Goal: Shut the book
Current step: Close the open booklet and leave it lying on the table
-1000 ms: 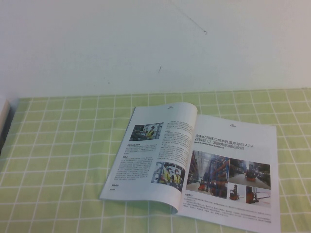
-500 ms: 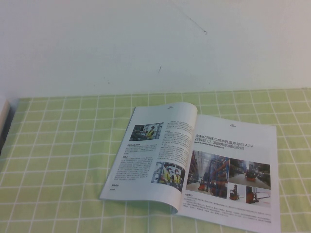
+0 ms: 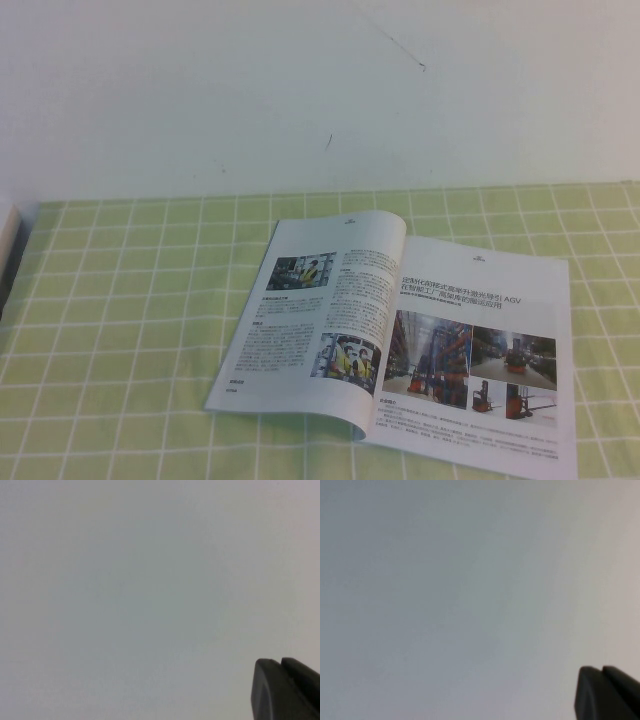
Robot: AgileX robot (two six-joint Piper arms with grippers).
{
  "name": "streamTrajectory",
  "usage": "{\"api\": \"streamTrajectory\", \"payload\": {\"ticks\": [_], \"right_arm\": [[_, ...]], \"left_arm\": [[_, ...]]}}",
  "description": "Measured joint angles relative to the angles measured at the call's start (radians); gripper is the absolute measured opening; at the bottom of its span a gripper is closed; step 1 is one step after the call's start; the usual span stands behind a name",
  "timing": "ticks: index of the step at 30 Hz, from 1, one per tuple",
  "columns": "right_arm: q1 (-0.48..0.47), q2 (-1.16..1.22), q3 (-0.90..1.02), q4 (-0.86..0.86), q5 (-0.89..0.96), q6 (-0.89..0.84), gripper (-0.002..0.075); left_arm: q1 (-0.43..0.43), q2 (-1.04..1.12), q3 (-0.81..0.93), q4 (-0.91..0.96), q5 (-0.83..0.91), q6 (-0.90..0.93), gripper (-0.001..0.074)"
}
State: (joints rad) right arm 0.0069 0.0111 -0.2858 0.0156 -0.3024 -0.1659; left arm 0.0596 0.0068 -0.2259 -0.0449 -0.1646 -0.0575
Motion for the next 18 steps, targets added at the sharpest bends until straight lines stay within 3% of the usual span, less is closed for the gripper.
{"api": "streamTrajectory", "payload": {"ticks": [10,14,18], "right_arm": [[0.000,0.314,-0.378,0.016,0.513,0.024,-0.0003],[0.000,0.454,-0.452,0.026,0.716,0.017,-0.0003],[0.000,0.609,-0.492,0.141,0.870,-0.124,-0.0003]], "left_arm": [[0.000,0.300,-0.420,0.039,0.438,-0.005,-0.0004],[0.000,0.442,-0.507,-0.082,0.620,0.112,-0.0004],[0.000,0.603,-0.532,-0.380,0.766,0.378,-0.0004]]}}
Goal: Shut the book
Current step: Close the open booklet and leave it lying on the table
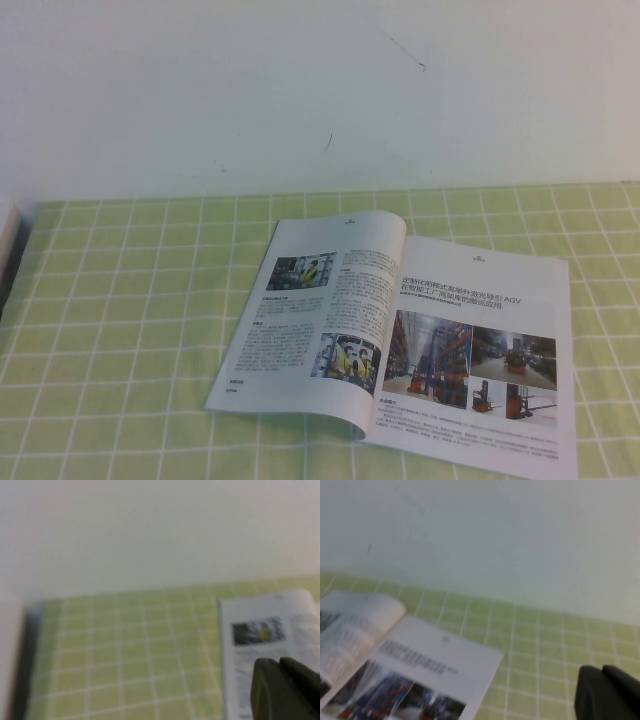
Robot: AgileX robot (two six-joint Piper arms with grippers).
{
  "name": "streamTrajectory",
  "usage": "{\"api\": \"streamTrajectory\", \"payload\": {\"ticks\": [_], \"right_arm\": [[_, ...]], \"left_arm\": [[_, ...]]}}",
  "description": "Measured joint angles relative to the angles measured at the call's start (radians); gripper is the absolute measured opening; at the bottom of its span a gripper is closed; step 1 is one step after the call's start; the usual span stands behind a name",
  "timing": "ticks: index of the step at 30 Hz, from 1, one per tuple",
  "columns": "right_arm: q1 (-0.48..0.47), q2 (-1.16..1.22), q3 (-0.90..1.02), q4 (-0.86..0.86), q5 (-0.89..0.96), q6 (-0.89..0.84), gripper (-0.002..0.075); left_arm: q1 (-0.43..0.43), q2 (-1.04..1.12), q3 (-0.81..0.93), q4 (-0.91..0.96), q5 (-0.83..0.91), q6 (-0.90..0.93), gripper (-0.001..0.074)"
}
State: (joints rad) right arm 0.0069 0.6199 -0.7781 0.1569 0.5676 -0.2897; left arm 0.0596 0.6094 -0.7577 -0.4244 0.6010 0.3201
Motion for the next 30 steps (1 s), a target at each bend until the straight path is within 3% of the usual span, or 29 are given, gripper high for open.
{"api": "streamTrajectory", "payload": {"ticks": [8,12,20,25,30], "right_arm": [[0.000,0.300,0.000,0.508,0.064,-0.505,-0.0003],[0.001,0.497,0.000,0.692,0.102,-0.687,-0.0003],[0.099,0.886,-0.008,0.759,0.003,-0.811,-0.0003],[0.198,1.041,-0.010,0.769,-0.128,-0.866,-0.0003],[0.229,1.151,-0.012,0.779,-0.220,-0.917,-0.0003]], "left_arm": [[0.000,0.349,0.000,-0.644,0.134,0.495,-0.0004],[0.000,0.511,-0.006,-0.818,0.116,0.639,-0.0004],[-0.033,0.752,-0.105,-0.849,0.095,0.694,-0.0004],[-0.181,0.849,-0.164,-0.730,-0.064,0.697,-0.0004],[-0.306,0.945,-0.182,-0.673,-0.278,0.697,-0.0004]]}}
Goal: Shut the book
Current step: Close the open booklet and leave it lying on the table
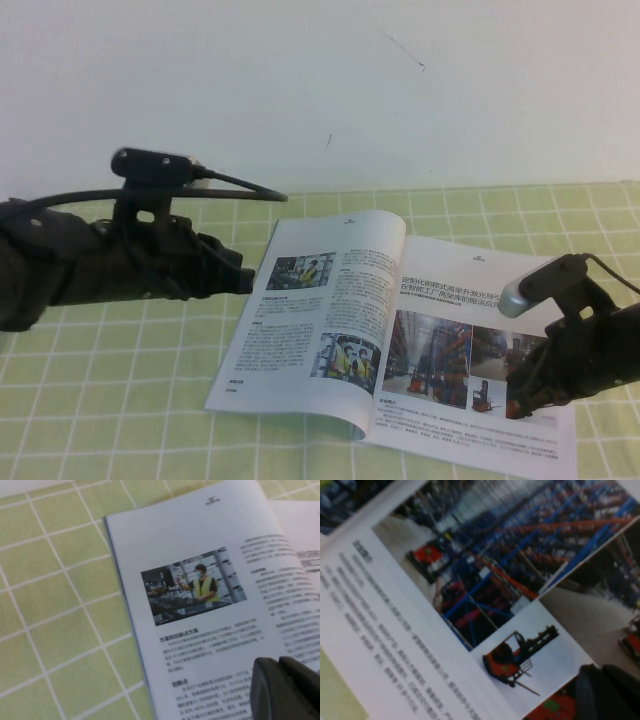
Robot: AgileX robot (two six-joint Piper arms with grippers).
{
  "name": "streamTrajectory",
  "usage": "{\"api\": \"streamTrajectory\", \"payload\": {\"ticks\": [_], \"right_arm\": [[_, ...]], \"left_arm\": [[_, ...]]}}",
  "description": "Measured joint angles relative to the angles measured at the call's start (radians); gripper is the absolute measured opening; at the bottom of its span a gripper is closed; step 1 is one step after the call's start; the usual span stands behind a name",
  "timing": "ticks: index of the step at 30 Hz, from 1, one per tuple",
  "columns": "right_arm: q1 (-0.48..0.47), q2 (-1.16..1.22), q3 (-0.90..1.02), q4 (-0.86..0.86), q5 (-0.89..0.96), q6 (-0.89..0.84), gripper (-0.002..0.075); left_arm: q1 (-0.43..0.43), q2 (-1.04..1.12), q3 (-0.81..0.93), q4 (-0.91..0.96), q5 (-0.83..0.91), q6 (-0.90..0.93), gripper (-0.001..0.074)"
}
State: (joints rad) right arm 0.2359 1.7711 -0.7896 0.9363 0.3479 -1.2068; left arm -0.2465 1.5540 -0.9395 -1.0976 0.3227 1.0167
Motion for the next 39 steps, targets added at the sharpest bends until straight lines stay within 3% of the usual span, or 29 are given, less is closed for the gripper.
{"api": "streamTrajectory", "payload": {"ticks": [9,24,32,39], "right_arm": [[0.000,0.071,-0.017,0.014,-0.007,-0.016,-0.0003],[0.000,0.074,-0.021,0.022,0.009,-0.019,-0.0003],[0.000,0.074,-0.021,0.022,0.011,-0.019,-0.0003],[-0.002,0.080,-0.021,0.022,0.015,-0.021,-0.0003]], "left_arm": [[-0.070,0.179,-0.044,0.002,-0.201,0.000,-0.0004],[-0.074,0.431,-0.184,0.034,-0.262,0.020,-0.0004],[-0.074,0.442,-0.186,0.031,-0.304,0.020,-0.0004],[-0.054,0.442,-0.188,-0.001,-0.240,0.011,-0.0004]]}}
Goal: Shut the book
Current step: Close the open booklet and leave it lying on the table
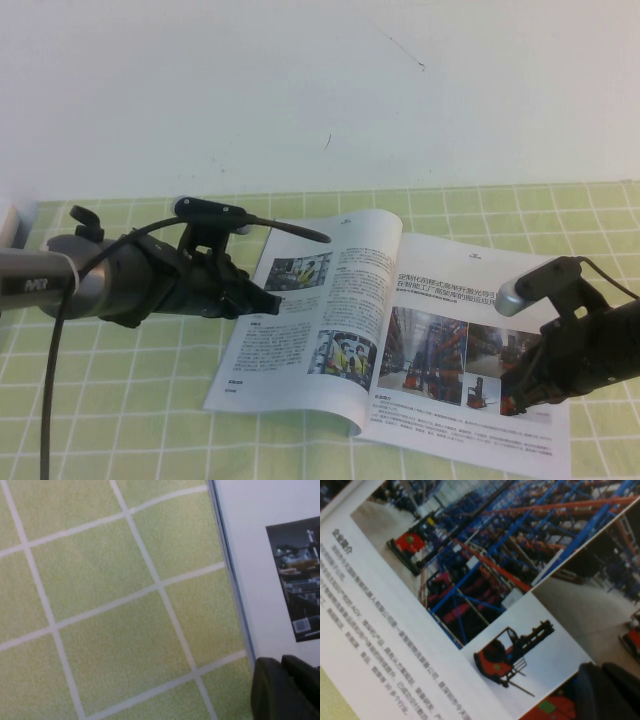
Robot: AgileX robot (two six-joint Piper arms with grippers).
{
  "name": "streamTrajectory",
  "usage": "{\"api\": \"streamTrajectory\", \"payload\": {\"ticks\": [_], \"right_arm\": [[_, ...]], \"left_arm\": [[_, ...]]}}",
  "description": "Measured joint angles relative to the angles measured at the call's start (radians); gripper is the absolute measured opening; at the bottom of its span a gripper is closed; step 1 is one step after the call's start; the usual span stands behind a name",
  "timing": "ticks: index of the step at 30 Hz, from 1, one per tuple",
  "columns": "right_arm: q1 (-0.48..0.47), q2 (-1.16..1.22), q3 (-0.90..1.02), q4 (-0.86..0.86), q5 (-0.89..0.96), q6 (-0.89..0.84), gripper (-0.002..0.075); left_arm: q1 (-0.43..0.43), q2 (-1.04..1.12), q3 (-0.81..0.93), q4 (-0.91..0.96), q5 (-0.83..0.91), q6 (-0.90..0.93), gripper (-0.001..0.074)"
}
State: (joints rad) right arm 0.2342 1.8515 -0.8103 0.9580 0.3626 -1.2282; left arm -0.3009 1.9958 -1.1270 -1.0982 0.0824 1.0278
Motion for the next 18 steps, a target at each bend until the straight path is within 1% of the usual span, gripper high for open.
{"api": "streamTrajectory", "payload": {"ticks": [5,9,12,14,18], "right_arm": [[0.000,0.002,0.000,0.000,0.002,0.000,-0.0003],[0.000,0.002,0.000,0.000,0.004,0.000,-0.0003],[0.000,0.002,0.000,0.000,0.004,0.000,-0.0003],[0.000,0.002,-0.002,0.000,0.004,0.000,-0.0003],[0.000,0.002,-0.001,0.000,0.004,0.002,-0.0003]], "left_arm": [[0.015,-0.004,0.000,0.004,0.019,-0.030,-0.0004],[0.041,-0.028,0.000,0.062,0.068,-0.124,-0.0004],[0.055,-0.053,-0.006,0.165,0.145,-0.236,-0.0004],[0.064,-0.062,-0.030,0.270,0.238,-0.331,-0.0004],[0.069,-0.063,-0.128,0.525,0.478,-0.550,-0.0004]]}}
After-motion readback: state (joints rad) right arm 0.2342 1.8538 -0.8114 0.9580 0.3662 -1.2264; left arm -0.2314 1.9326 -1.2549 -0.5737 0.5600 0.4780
